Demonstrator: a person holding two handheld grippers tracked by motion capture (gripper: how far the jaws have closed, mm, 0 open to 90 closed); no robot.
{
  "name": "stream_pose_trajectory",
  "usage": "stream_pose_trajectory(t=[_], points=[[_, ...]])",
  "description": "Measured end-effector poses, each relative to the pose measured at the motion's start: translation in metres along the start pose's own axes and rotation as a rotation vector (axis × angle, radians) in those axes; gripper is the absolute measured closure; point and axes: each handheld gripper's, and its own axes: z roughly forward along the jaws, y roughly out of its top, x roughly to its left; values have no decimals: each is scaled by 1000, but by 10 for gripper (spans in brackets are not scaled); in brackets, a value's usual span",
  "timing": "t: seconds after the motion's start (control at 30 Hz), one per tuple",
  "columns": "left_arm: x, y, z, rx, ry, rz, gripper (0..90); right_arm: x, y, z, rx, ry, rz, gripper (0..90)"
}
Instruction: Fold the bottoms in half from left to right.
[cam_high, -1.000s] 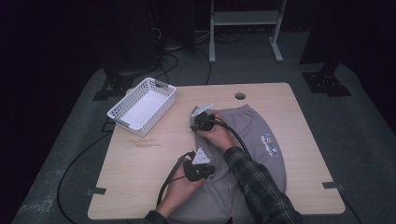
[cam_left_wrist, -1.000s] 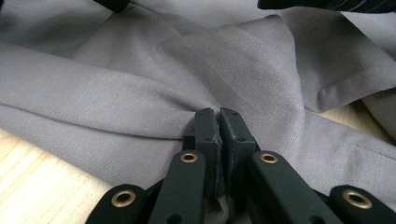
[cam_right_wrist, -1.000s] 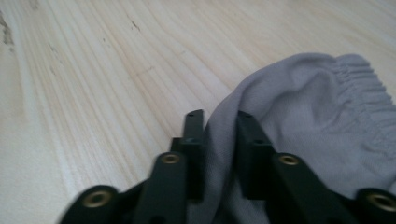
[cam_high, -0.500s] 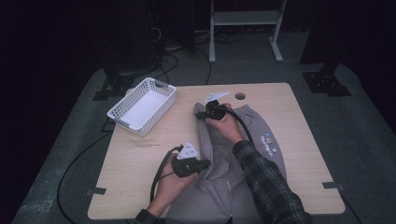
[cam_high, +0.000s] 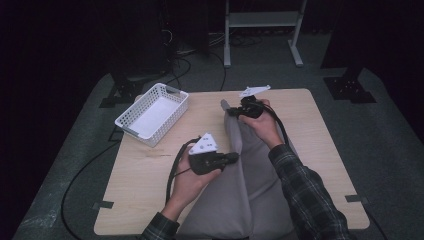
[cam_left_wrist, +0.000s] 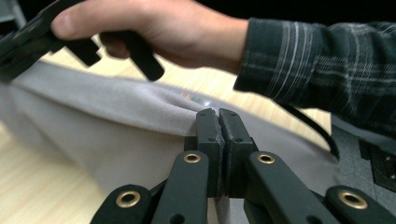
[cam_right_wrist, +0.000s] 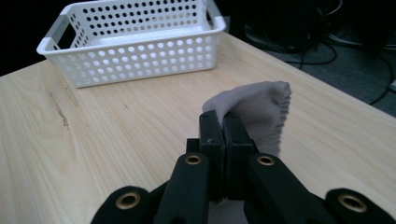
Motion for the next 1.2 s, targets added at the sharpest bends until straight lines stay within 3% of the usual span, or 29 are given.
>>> stream_pose_trajectory(t=[0.23, 0.4, 0.43, 0.47, 0.7, 0.73, 0.8, 0.9, 1.03, 1.2], points=[[-22, 19, 50, 15, -80, 49, 877, -19, -9, -38, 4, -59, 14, 880], [-36, 8, 102, 71, -129, 49, 877, -37, -35, -53, 39, -114, 45, 879], [-36, 8, 102, 71, -129, 49, 878, -37, -35, -53, 39, -114, 45, 879], [-39, 4, 117, 92, -143, 44, 877, -46, -51, -55, 62, -141, 58, 879], [-42, -12, 156, 148, -175, 12, 867, -60, -93, -53, 128, -186, 99, 870], [-41, -14, 158, 140, -183, -1, 842, -62, -97, -52, 133, -192, 109, 853], [-38, -14, 157, 129, -182, -9, 708, -66, -105, -53, 137, -204, 117, 772], [-28, -12, 142, 89, -163, -7, 577, -68, -110, -58, 123, -212, 141, 658], [-5, -11, 113, 67, -82, -7, 560, -63, -109, -68, 95, -217, 141, 583], [28, -27, 91, 121, 50, -25, 599, -48, -113, -76, 101, -231, 131, 550]])
